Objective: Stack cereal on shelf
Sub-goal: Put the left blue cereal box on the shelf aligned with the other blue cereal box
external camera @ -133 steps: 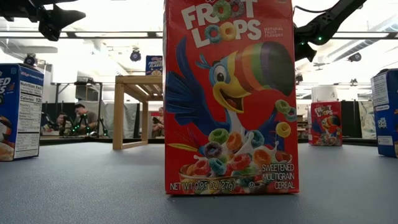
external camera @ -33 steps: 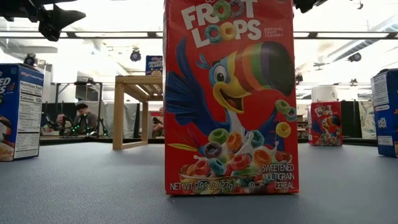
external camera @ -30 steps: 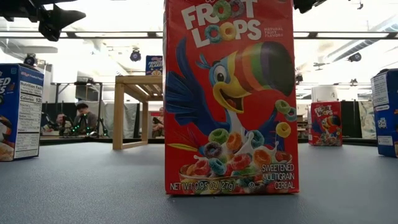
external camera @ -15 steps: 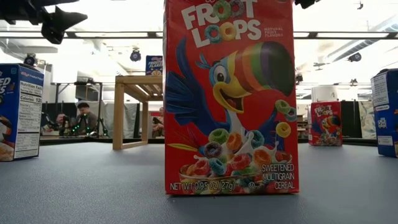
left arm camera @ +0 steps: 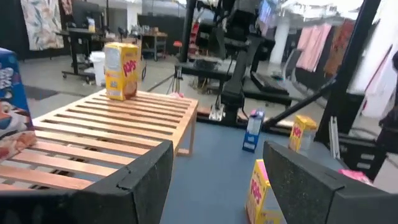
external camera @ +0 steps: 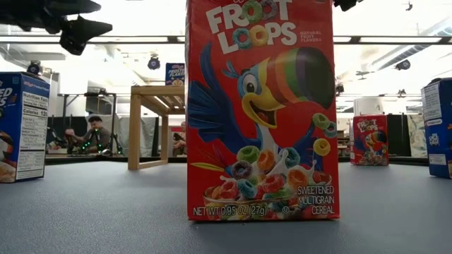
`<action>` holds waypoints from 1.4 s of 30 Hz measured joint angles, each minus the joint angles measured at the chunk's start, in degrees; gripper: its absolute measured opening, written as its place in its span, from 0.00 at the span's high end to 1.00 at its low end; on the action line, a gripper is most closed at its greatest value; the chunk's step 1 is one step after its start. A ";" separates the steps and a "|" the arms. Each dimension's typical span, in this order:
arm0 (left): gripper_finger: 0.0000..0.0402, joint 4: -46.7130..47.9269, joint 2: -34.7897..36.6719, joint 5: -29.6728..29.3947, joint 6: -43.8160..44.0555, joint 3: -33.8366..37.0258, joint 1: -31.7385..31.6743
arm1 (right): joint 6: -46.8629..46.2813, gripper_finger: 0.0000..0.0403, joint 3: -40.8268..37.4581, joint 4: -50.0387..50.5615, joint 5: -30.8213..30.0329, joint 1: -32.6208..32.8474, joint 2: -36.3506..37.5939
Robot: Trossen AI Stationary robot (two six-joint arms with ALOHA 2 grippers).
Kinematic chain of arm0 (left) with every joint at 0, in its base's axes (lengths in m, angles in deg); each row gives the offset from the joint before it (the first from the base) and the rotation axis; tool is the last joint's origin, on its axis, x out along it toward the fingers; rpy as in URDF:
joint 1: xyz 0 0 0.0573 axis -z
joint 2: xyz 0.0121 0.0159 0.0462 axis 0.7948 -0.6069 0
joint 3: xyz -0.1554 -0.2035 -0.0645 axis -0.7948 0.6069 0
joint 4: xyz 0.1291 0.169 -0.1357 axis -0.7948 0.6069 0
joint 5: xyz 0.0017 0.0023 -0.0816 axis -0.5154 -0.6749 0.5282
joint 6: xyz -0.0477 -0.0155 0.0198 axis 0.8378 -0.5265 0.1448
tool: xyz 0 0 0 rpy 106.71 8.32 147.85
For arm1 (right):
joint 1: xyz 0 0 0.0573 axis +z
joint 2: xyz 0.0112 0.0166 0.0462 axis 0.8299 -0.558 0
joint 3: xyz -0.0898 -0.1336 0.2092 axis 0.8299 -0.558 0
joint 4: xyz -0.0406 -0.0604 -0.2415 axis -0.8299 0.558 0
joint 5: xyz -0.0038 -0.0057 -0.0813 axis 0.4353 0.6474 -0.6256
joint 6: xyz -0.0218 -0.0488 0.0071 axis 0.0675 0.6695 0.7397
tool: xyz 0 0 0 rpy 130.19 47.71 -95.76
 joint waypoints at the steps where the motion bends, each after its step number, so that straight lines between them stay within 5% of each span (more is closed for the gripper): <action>1: 0.42 0.25 -1.89 0.30 -0.07 -0.84 0.05 | -0.17 0.33 0.00 0.03 0.02 0.00 0.00; 5: 0.42 7.65 -9.71 2.63 0.36 -7.37 0.19 | -0.61 0.33 0.00 0.17 0.02 0.48 0.00; 10: 0.42 34.14 -19.99 2.97 9.80 -21.20 1.00 | -2.32 0.33 0.00 0.40 0.04 1.67 0.00; 14: 0.42 45.10 -27.17 4.53 17.56 -27.76 4.37 | -2.23 0.33 0.00 0.23 0.05 2.78 0.00; 20: 0.43 44.43 -35.08 1.34 25.90 -31.39 18.49 | -2.22 0.33 0.00 0.10 -0.23 3.77 0.00; 27: 0.51 48.37 -39.13 -21.33 40.90 -32.98 43.91 | -1.18 0.33 0.00 0.12 -0.39 3.79 0.00; 31: 0.54 49.72 -40.08 -27.13 51.47 -32.98 53.81 | -0.81 0.33 0.00 -0.02 -0.40 3.79 0.00; 42: 0.52 54.17 -43.43 -27.18 59.63 -32.94 57.04 | -0.28 0.33 0.00 -2.04 -1.37 3.76 0.00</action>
